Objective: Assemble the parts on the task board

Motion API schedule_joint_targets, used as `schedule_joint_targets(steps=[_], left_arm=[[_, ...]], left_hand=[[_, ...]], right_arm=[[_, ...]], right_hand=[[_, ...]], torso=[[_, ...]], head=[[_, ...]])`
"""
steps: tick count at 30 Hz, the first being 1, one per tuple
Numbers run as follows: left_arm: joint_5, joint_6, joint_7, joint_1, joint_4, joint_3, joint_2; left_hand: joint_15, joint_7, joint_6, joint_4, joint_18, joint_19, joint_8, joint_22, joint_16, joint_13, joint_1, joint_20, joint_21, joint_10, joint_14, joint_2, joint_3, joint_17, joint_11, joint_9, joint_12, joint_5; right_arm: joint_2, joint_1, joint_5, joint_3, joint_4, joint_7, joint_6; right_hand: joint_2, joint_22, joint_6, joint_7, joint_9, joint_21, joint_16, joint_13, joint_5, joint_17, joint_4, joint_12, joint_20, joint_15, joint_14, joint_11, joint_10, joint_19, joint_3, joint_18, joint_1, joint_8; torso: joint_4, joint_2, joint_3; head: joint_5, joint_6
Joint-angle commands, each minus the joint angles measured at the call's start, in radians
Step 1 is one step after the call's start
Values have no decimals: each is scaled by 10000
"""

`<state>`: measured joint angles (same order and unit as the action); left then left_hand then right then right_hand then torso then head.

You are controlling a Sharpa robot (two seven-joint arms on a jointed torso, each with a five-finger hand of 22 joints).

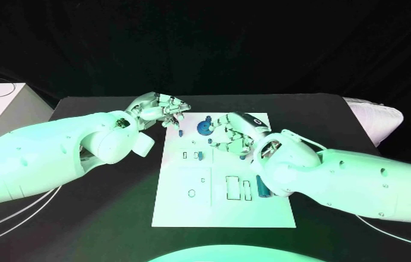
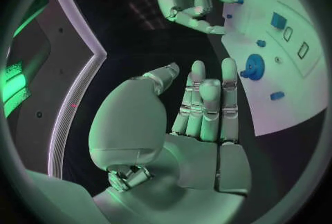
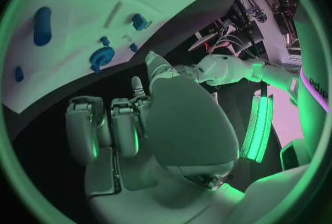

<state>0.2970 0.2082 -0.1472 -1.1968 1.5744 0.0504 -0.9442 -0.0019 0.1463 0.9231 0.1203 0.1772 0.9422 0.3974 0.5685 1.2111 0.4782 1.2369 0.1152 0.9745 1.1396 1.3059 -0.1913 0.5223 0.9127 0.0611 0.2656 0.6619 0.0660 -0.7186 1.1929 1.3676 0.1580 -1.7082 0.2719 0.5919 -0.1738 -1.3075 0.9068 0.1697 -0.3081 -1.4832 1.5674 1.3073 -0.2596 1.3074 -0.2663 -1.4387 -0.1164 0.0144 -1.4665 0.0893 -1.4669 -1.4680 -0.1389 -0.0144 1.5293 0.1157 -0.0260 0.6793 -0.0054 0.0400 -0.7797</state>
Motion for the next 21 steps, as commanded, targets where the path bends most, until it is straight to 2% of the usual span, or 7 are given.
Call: schedule_joint_targets(steps=[1,2,3,5,6,12,21], left_arm=[[2270,-491,2163,-130,-81,-3,140],[2589,-626,2452,-168,-113,-2,188],[2981,-805,2814,-215,-152,-1,254],[3632,-1140,3446,-297,-222,1,383],[3960,-1328,3783,-344,-263,3,460],[5498,-2106,5444,-705,-578,98,905],[6653,-3219,6264,-1133,-1182,371,1743]], left_hand=[[-146,-284,71,574,-96,764,757,1150,1063,746,-484,-162,984,0,820,89,-192,1504,-186,667,1127,14],[-238,-408,66,794,-288,1537,1231,2324,1741,1720,-617,-249,1797,374,1329,92,-298,2612,-300,1092,2236,14],[-295,-456,-121,996,-383,1853,1690,2896,2046,2962,-646,-331,2216,616,1526,116,-325,3140,-352,1563,3395,10],[-375,-551,-395,1381,-481,2148,2393,3511,2328,4325,-717,-399,2653,973,1716,108,-383,3654,-430,2345,4658,9],[-398,-572,-503,1541,-502,2205,2592,3650,2388,4651,-738,-417,2756,1057,1760,103,-408,3769,-450,2594,4958,10],[-409,-586,-699,1714,-515,2208,2933,3767,2379,4737,-1082,-437,2860,946,1754,87,-636,3750,-457,3090,5115,-12],[-358,-524,-925,1719,-415,1781,2976,3237,2097,4214,-1393,-410,2553,499,1542,182,-796,3255,-397,3330,4741,-17]], right_arm=[[-319,314,-2887,-27,6,-1416,-694],[-418,408,-3180,-36,32,-1511,-762],[-537,524,-3507,-47,74,-1615,-821],[-736,726,-4019,-65,174,-1779,-859],[-839,835,-4274,-73,240,-1858,-849],[-1250,1316,-5276,-98,655,-2145,-683],[-1290,1536,-5688,-103,1149,-2150,-580]], right_hand=[[22,-1932,24,19,-5,88,1,1553,-49,2547,24,6,19,-32,-1019,-45,-5,-502,-184,-112,132,81],[24,-1921,36,18,-9,103,-2,1549,-51,2540,25,9,19,-32,-1017,-45,-1,-494,-206,-116,135,95],[24,-1921,36,18,-9,103,-2,1549,-51,2540,25,9,19,-32,-1017,-45,-1,-494,-206,-116,135,95],[22,-1899,45,18,-11,135,-12,1543,-59,2514,19,16,20,-32,-1010,-45,5,-477,-226,-125,129,108],[22,-1899,45,18,-11,135,-12,1543,-59,2514,19,16,20,-32,-1010,-45,5,-477,-226,-125,129,108],[-2,-1895,38,21,-13,142,-12,1526,-83,2513,-14,35,20,-31,-1009,-41,24,-474,-258,-126,72,129],[-19,-1883,6,22,-12,163,-14,1505,-101,2510,11,59,21,-32,-1008,-43,49,-464,-350,-131,112,149]], torso=[[4,-125,27],[5,-138,28],[7,-153,29],[7,-171,33],[8,-178,37],[8,-224,64],[31,-227,109]], head=[[15,-74],[13,-87],[16,-113],[45,-133],[52,-142],[175,-234],[170,-325]])
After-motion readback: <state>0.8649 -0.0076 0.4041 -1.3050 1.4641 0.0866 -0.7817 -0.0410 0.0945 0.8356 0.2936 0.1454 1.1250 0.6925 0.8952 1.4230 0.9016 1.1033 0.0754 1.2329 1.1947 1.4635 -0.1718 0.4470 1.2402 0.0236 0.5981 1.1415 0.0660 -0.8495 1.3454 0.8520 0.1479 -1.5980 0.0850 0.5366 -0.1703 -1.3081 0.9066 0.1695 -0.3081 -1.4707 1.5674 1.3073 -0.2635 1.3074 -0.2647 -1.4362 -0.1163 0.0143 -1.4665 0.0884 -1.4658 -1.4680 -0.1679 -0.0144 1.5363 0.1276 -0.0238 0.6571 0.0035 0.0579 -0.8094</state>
